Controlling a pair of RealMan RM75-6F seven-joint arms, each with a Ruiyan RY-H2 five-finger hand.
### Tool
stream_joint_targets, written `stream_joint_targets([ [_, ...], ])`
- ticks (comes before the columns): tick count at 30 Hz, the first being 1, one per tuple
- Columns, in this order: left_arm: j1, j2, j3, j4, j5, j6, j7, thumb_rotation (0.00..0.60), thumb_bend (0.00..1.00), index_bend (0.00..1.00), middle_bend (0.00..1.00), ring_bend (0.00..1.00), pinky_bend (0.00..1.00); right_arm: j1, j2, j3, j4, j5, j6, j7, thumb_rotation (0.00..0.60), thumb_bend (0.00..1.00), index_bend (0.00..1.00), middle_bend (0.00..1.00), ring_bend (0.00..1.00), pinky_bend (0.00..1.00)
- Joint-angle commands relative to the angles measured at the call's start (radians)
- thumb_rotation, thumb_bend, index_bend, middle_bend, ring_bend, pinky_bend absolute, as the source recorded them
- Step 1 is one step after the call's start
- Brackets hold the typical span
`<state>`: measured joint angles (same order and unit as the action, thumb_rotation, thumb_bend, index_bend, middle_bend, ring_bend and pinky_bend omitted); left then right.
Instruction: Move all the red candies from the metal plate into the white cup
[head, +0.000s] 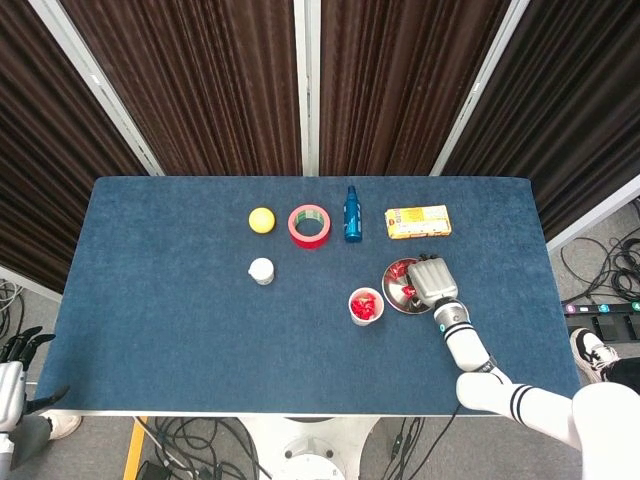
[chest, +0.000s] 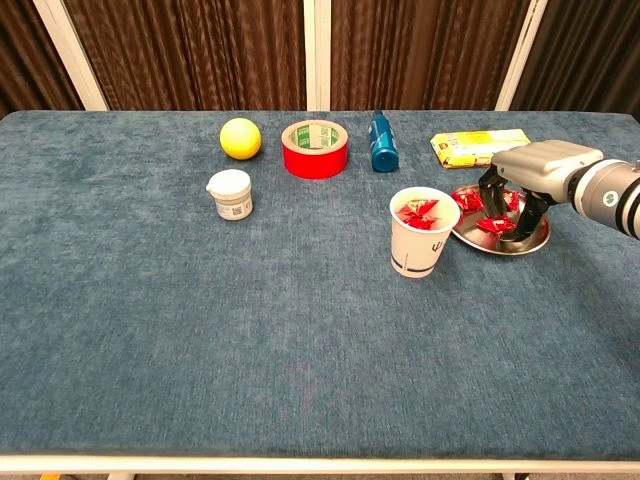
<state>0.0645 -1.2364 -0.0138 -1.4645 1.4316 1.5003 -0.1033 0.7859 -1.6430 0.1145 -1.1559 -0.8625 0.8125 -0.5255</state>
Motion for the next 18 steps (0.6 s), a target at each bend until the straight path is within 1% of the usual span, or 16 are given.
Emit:
stream_joint_targets([
  [1, 0.0, -0.001, 0.0, 0.001, 0.0, 0.0, 0.0, 0.6, 0.09, 0.3, 0.25, 0.17, 0.28, -0.002, -0.002, -0.001, 0.003, -0.003, 0.0, 0.001, 0.6, 0.18, 0.5, 0.46, 0.21, 0.27],
  [12, 0.001, -0.003, 0.0, 0.005, -0.002, 0.0, -0.003, 0.6, 0.09, 0.3, 0.25, 0.17, 0.28, -0.004, -0.013, 0.001, 0.011, -0.022, -0.005, 0.013, 0.6, 0.21, 0.51, 0.48, 0.23, 0.27],
  [18, 0.002, -0.005, 0.0, 0.008, -0.003, 0.0, -0.004, 0.6, 0.09, 0.3, 0.25, 0.17, 0.28, -0.005, -0.022, 0.0, 0.016, -0.03, -0.008, 0.016, 0.6, 0.26, 0.54, 0.51, 0.24, 0.27],
])
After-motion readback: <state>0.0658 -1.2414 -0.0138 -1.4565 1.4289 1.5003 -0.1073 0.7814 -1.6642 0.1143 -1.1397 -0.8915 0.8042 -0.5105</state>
